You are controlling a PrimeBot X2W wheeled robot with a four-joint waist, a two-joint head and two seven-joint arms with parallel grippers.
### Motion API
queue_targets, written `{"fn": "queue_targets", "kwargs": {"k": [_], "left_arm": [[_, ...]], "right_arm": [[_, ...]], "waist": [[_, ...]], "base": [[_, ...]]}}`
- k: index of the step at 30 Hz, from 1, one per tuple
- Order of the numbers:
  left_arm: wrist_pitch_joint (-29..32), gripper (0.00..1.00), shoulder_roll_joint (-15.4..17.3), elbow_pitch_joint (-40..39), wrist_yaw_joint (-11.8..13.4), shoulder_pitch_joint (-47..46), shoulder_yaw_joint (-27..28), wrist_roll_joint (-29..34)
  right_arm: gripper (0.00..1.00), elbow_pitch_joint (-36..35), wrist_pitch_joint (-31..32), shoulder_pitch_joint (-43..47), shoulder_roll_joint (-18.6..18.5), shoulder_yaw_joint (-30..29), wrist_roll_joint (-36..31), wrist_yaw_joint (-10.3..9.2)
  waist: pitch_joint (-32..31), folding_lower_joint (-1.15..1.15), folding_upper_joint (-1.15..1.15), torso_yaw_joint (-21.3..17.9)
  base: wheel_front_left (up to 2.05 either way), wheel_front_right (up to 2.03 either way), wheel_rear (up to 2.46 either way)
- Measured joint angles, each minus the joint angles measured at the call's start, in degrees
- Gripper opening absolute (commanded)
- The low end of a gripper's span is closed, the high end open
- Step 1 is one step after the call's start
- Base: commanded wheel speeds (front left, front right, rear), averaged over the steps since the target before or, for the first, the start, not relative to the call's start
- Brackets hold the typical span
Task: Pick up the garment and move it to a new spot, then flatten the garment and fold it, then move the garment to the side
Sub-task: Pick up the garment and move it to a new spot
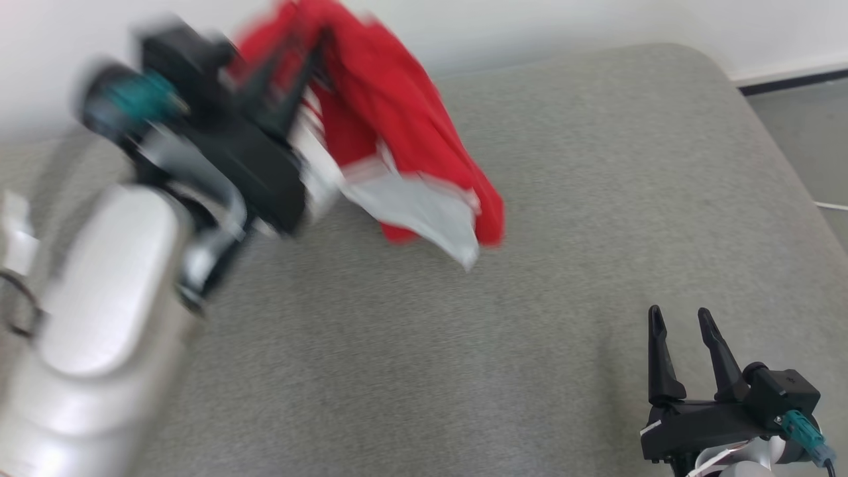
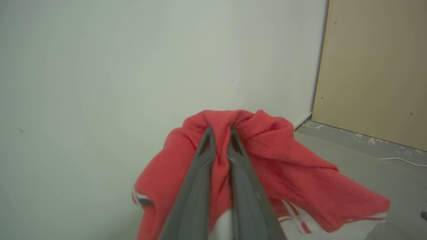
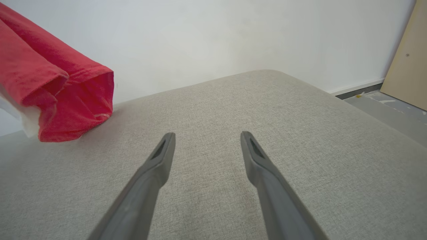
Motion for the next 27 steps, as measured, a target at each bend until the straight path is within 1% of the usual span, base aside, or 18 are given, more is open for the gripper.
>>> {"fn": "queue_targets", "kwargs": {"k": [3,4,5,6,7,11,12,13,17,20,22,23,24,26,27], "left_arm": [[-1.8,0.0,-2.5,1.9,0.4,4.4,-2.0,-0.4],[-1.8,0.0,-2.5,1.9,0.4,4.4,-2.0,-0.4],[-2.3,0.0,-3.3,3.0,0.5,6.1,-2.6,-0.6],[-3.4,0.0,-4.3,5.1,0.9,9.9,-4.7,-0.1],[-3.4,0.0,-4.3,5.1,0.9,9.9,-4.7,-0.1],[-6.3,0.0,-7.7,10.0,1.7,17.3,-6.3,-1.7],[-7.0,0.31,-8.4,11.1,1.9,18.6,-6.7,-1.8],[-7.3,1.0,-9.0,12.1,1.8,19.5,-7.4,-2.1],[-10.9,1.0,-11.3,13.8,1.3,20.9,-9.0,-2.3],[-14.9,1.0,-11.9,13.4,1.2,20.9,-8.1,-2.8],[-17.1,1.0,-11.7,12.8,1.5,20.7,-7.2,-2.8],[-18.8,1.0,-11.2,11.7,2.4,20.8,-5.8,-2.7],[-19.4,1.0,-10.8,11.0,2.5,21.1,-4.6,-2.9],[-20.4,1.0,-10.5,8.8,2.7,22.9,-0.8,-5.2],[-20.4,1.0,-9.4,7.9,3.0,24.0,-0.3,-4.4]], "right_arm": [[1.0,0.5,-0.2,-0.4,0.0,0.4,0.4,0.0],[1.0,0.5,-0.2,-0.4,0.0,0.4,0.4,0.0],[1.0,0.6,-0.2,-0.5,0.0,0.5,0.5,0.0],[1.0,1.1,-0.2,-0.7,0.0,0.8,0.9,0.0],[1.0,1.1,-0.2,-0.7,0.0,0.8,0.9,0.0],[1.0,1.3,-0.3,-0.9,0.1,1.4,1.3,0.0],[1.0,1.2,-0.3,-1.0,0.1,1.4,1.3,0.0],[1.0,1.2,-0.3,-1.0,0.1,1.4,1.2,0.0],[1.0,1.1,-0.3,-0.8,0.1,1.4,0.7,0.0],[1.0,0.8,-0.3,-0.2,0.1,1.5,0.6,0.0],[1.0,0.4,-0.3,0.7,0.1,1.5,0.4,0.0],[1.0,-0.2,-0.3,1.5,0.1,1.4,0.1,0.0],[1.0,-0.5,-0.3,1.8,0.1,1.5,0.0,0.0],[1.0,-1.5,-0.3,2.4,0.1,1.6,-0.3,0.0],[1.0,-1.9,-0.3,2.7,0.1,1.7,-0.1,0.0]], "waist": [[0.1,0.0,0.0,-1.7],[0.1,0.0,0.0,-1.7],[0.1,0.0,0.0,-2.1],[0.2,0.01,0.0,-2.7],[0.2,0.01,0.0,-2.7],[0.3,0.01,0.0,-2.5],[0.3,0.01,0.0,-2.2],[0.2,0.0,0.0,-2.0],[-0.5,0.01,0.01,-0.4],[-1.6,0.01,0.0,1.0],[-2.4,0.0,0.0,2.1],[-3.4,0.0,0.0,3.2],[-3.9,0.0,0.0,3.8],[-4.8,0.0,0.0,5.1],[-5.3,0.0,0.0,5.8]], "base": [[0.0,0.0,0.0],[0.0,0.0,0.0],[0.0,0.0,0.0],[0.0,0.0,0.0],[0.0,0.0,0.0],[0.0,0.0,0.0],[0.0,0.0,0.0],[0.0,0.0,0.0],[0.0,0.0,0.0],[0.0,0.0,0.0],[0.0,0.0,0.0],[0.0,0.0,0.0],[0.0,0.0,0.0],[0.0,0.0,0.0],[0.0,0.0,0.0]]}}
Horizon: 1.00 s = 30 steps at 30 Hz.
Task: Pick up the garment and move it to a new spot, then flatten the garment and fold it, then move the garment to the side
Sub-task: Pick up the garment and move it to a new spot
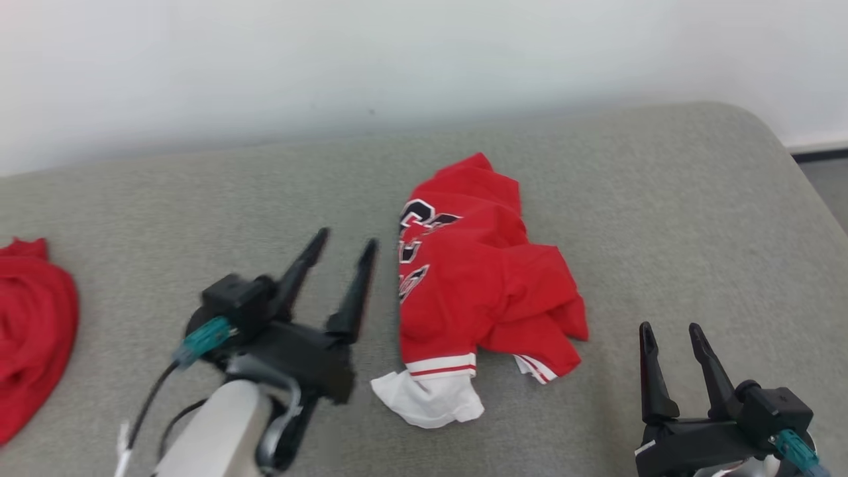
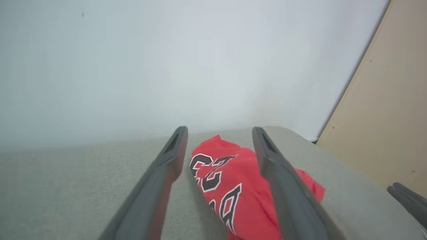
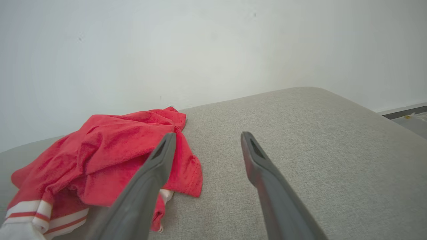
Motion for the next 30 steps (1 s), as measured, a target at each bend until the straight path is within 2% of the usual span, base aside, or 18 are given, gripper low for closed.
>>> {"fn": "queue_targets", "kwargs": {"k": [3,11,18,24,30], "left_arm": [[-0.3,1.0,2.7,-3.4,1.5,3.6,3.7,1.3],[-0.4,1.0,6.5,-14.1,4.0,17.0,16.9,7.5],[-0.4,1.0,6.0,-18.8,4.7,26.3,24.4,11.2],[-0.4,1.0,4.6,-20.5,4.5,32.3,26.5,15.0],[-0.4,1.0,2.3,-20.8,3.9,33.9,27.2,17.7]], "right_arm": [[1.0,-0.9,-0.1,0.9,0.0,-0.2,-0.1,0.0],[1.0,-4.1,0.4,2.3,0.0,0.0,-1.4,0.0],[1.0,-6.6,1.5,3.8,-1.1,0.0,-1.9,0.0],[1.0,-8.4,2.5,5.7,-1.6,-0.2,-2.3,0.0],[1.0,-8.1,2.9,7.3,-2.0,-0.3,-1.8,0.0]], "waist": [[-1.3,0.0,0.0,2.0],[-4.1,0.0,0.0,6.5],[-5.8,0.0,0.01,7.6],[-5.9,0.0,0.0,7.5],[-5.1,0.0,0.01,7.8]], "base": [[0.0,0.0,0.0],[0.0,0.0,0.0],[0.0,0.0,0.0],[0.0,0.0,0.0],[0.0,0.0,0.0]]}}
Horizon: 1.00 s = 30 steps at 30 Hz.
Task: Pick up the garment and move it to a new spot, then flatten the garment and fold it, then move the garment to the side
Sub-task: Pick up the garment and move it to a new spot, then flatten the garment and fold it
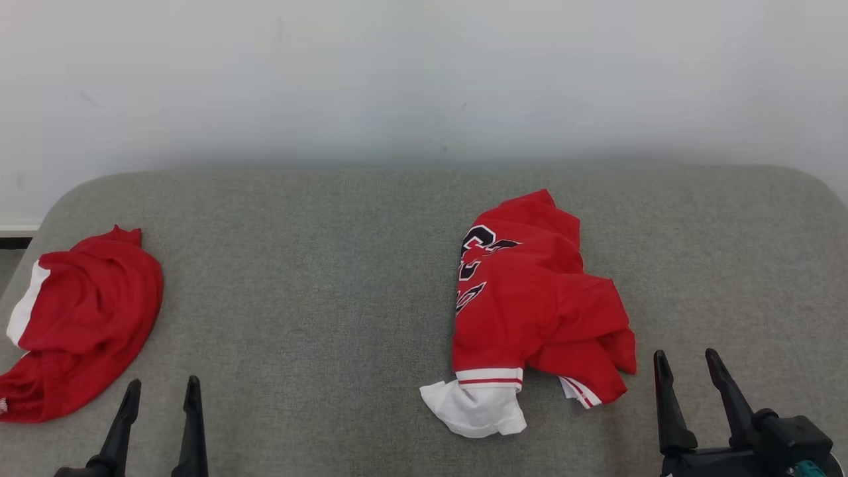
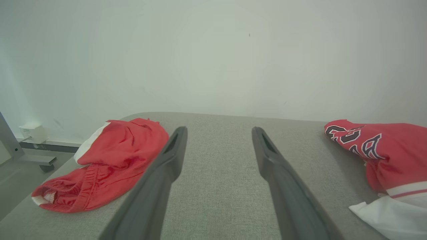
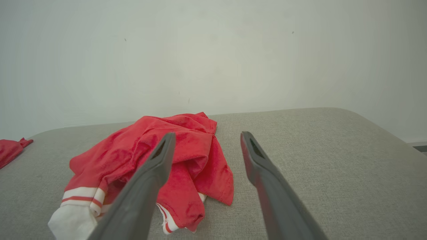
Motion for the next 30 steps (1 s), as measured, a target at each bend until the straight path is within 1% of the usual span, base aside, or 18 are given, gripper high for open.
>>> {"fn": "queue_targets", "kwargs": {"k": [10,12,14,17,20,24,27,30], "left_arm": [[0.0,1.0,-2.3,2.2,-2.6,-0.9,2.6,2.1],[0.0,1.0,-2.9,2.6,-3.6,-1.4,2.3,2.3],[0.0,1.0,-3.6,3.1,-4.6,-2.4,0.9,2.4],[0.0,1.0,-4.3,5.0,-6.1,-4.0,-3.6,3.0],[0.0,1.0,-4.9,7.8,-7.0,-6.4,-9.2,3.5],[0.0,1.0,-5.3,13.3,-7.4,-10.0,-16.5,3.3],[0.0,1.0,-5.4,17.6,-7.5,-12.7,-21.5,1.9],[0.0,1.0,-5.1,22.2,-7.5,-15.2,-25.5,0.8]], "right_arm": [[1.0,0.6,-0.1,-0.2,0.1,0.5,0.0,0.0],[1.0,0.8,-0.1,-0.3,0.0,0.5,0.1,0.0],[1.0,1.0,-0.2,-0.4,-0.1,0.5,0.1,0.0],[1.0,1.2,-0.3,-0.5,-0.2,0.6,0.1,0.0],[1.0,1.5,-0.3,-1.2,-0.2,1.0,0.2,0.0],[1.0,2.0,-0.5,-1.9,-0.1,1.6,0.6,0.0],[1.0,2.4,-0.6,-2.6,-0.1,1.7,0.7,0.0],[1.0,2.4,-0.8,-2.8,0.0,1.7,0.6,0.0]], "waist": [[1.1,0.0,0.0,-0.7],[1.2,0.0,0.0,-0.9],[1.4,0.0,0.0,-1.1],[1.6,0.0,0.0,-1.4],[2.0,0.0,0.0,-2.0],[2.6,0.0,0.0,-3.4],[3.3,0.0,0.0,-4.8],[4.1,0.01,0.01,-6.4]], "base": [[0.0,0.0,0.0],[0.0,0.0,0.0],[0.0,0.0,0.0],[0.0,0.0,0.0],[0.0,0.0,0.0],[0.0,0.0,0.0],[0.0,0.0,0.0],[0.0,0.0,0.0]]}}
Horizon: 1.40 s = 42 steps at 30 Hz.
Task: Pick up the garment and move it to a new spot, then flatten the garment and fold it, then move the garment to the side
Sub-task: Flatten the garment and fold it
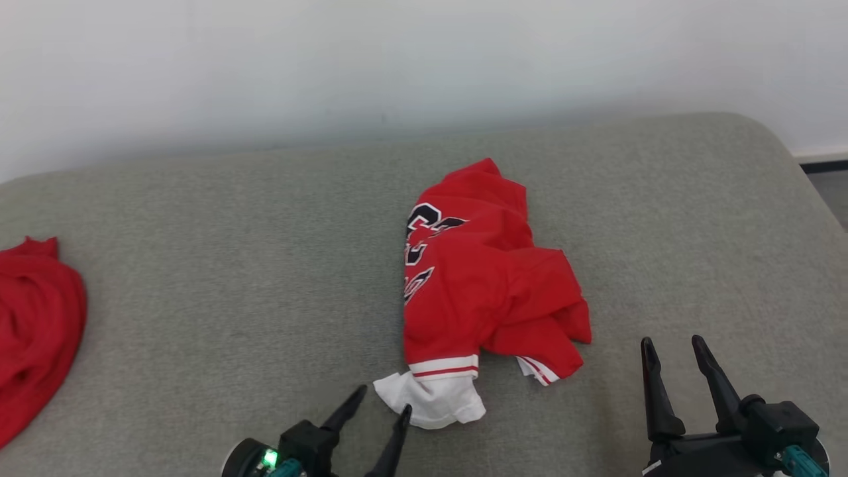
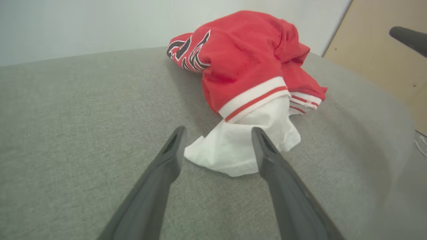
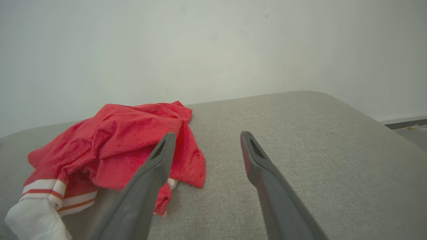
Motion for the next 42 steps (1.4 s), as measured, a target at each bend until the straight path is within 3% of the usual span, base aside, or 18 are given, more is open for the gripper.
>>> {"fn": "queue_targets", "kwargs": {"k": [6,11,13,18,23,34,39,42], "left_arm": [[0.0,1.0,0.4,7.6,0.0,-3.5,-5.3,-2.3],[0.0,1.0,0.1,13.5,0.0,-7.6,-6.7,-3.4],[0.0,0.0,-0.4,15.9,0.0,-9.1,-7.4,-3.7],[0.0,0.0,-1.7,17.5,0.0,-11.3,-7.4,-5.1],[0.0,0.0,-0.6,12.3,0.0,-10.7,-3.7,-6.0],[0.0,0.0,12.2,-2.3,2.5,-13.9,10.2,-5.7],[1.5,0.0,16.3,-6.4,4.3,-14.2,13.7,-6.4],[3.1,0.0,17.1,-8.6,5.0,-12.7,14.5,-7.2]], "right_arm": [[1.0,0.1,-0.2,-1.1,-0.2,-0.4,0.0,0.0],[1.0,0.2,-0.5,-1.5,-0.1,-0.7,-0.1,0.0],[1.0,0.1,-0.5,-1.5,-0.1,-0.8,-0.3,0.0],[1.0,0.1,-0.4,-1.7,0.0,-1.1,-0.6,0.0],[1.0,0.1,-0.4,-1.2,0.0,-1.9,-0.6,0.0],[1.0,1.1,-0.9,-0.4,0.6,-2.9,-0.5,0.0],[1.0,1.7,-1.2,-0.4,0.8,-3.0,-0.5,0.0],[1.0,1.8,-1.4,-0.3,1.0,-2.9,-0.5,0.0]], "waist": [[1.6,0.0,0.0,-2.7],[3.5,0.0,0.0,-4.5],[4.0,0.0,0.0,-4.9],[4.2,0.0,0.0,-4.6],[3.5,0.0,0.0,-3.2],[2.0,0.0,0.0,1.5],[1.3,0.0,0.0,2.1],[1.4,0.0,0.0,2.0]], "base": [[0.0,0.0,0.0],[0.0,0.0,0.0],[0.0,0.0,0.0],[0.0,0.0,0.0],[0.0,0.0,0.0],[0.0,0.0,0.0],[0.0,0.0,0.0],[0.0,0.0,0.0]]}}
